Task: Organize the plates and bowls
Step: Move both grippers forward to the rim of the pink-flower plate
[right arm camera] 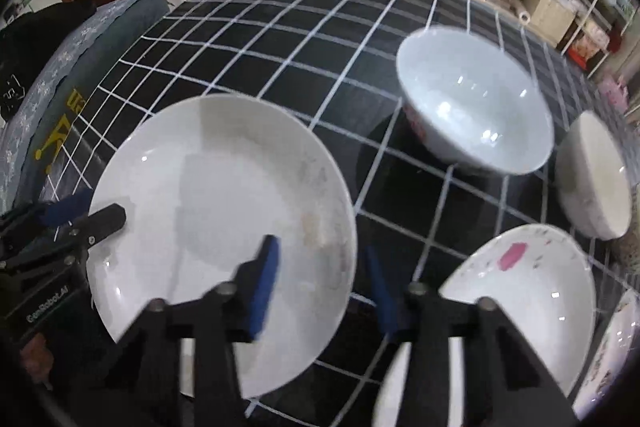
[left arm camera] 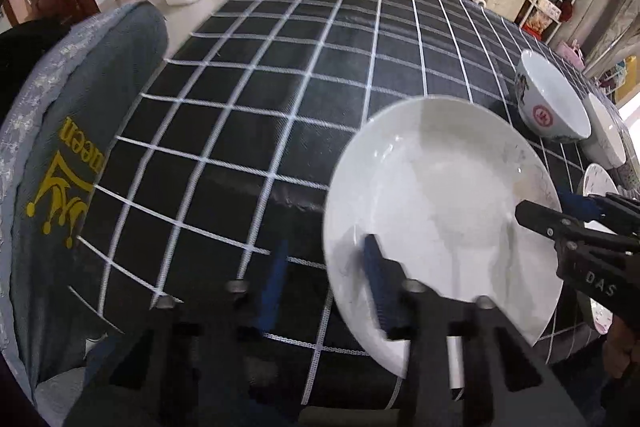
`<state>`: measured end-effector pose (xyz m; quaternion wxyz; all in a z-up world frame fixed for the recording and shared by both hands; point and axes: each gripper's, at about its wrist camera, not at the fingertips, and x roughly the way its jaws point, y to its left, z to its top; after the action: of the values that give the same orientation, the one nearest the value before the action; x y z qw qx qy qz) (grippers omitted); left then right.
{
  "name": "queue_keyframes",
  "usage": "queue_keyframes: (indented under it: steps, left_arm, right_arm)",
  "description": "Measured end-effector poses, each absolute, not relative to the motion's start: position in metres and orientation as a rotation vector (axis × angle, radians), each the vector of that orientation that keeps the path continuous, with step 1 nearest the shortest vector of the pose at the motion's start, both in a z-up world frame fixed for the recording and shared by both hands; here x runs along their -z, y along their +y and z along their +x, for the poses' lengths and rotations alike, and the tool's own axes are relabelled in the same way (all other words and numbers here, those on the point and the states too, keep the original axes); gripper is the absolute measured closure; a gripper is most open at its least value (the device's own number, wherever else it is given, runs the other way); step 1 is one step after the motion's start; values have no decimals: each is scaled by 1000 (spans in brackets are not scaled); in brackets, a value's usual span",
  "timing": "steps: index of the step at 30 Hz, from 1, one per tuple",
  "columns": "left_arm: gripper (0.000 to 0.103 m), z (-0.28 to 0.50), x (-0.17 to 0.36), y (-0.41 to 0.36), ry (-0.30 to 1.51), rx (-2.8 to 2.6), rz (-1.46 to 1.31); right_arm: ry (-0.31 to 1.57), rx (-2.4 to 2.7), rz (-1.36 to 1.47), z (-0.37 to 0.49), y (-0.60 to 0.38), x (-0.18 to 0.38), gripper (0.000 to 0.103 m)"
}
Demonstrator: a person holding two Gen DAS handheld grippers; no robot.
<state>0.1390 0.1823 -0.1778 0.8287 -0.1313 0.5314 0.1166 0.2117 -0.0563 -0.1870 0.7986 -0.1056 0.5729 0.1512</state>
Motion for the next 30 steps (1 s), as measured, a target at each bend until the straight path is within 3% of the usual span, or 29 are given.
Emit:
queue_keyframes:
  steps: [2, 8, 30]
  left_arm:
    - [85, 139, 178, 180, 1125, -216, -295]
    - [85, 141, 179, 176, 1129, -222, -278]
    - [85, 137, 162, 177, 1121, -273, -278]
  right_arm:
    - [1230, -316, -227, 211, -57, 190, 66]
    - [1215, -280, -202, 210, -61, 186, 74]
    - [1218, -276, -123, 213, -78, 172, 73]
